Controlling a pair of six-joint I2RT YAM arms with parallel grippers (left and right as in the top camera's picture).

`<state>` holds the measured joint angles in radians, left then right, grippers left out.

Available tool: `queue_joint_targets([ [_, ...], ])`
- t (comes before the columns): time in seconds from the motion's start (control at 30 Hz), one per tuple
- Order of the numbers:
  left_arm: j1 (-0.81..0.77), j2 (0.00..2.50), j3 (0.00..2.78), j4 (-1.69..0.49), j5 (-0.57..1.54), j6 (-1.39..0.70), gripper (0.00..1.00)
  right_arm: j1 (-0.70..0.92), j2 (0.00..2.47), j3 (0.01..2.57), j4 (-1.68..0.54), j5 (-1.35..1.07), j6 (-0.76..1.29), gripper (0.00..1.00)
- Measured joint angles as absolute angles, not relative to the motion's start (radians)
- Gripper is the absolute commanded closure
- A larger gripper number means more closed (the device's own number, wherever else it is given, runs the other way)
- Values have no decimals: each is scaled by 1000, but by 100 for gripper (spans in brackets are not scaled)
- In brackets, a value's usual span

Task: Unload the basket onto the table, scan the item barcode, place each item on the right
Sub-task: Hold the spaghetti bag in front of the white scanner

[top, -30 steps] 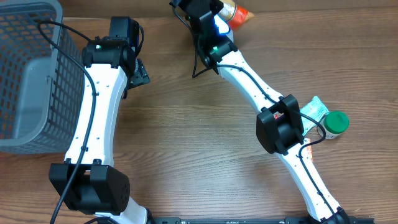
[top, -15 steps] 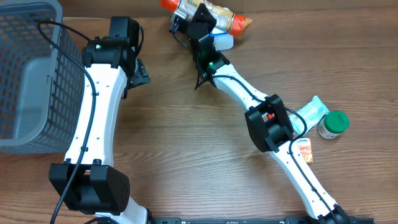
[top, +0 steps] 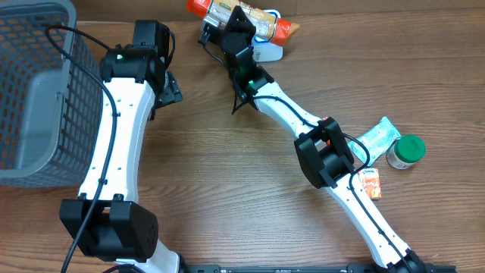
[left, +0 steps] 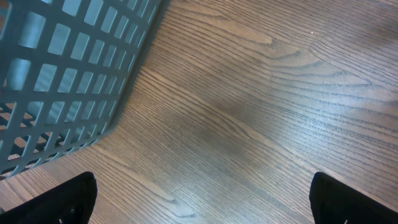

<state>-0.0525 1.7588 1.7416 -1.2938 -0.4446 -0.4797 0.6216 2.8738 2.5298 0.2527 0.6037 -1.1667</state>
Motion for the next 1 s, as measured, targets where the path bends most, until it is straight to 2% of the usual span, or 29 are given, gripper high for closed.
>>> queue_joint_targets([
  [0.5,-52,1759,1742,-1294,-444,-480,0,617,2873,2530,284,636,-1147,97],
  [0.8,-52,1759,1742,-1294,-444,-480,0,618,2789,2530,225,783,-986,97],
  [0.9,-52,1759,1742,-1294,-444,-480,0,618,2705,2529,77,891,-910,97],
  [1.0,-52,1759,1742,-1294,-444,-480,0,618,2584,2529,-257,981,-812,97],
])
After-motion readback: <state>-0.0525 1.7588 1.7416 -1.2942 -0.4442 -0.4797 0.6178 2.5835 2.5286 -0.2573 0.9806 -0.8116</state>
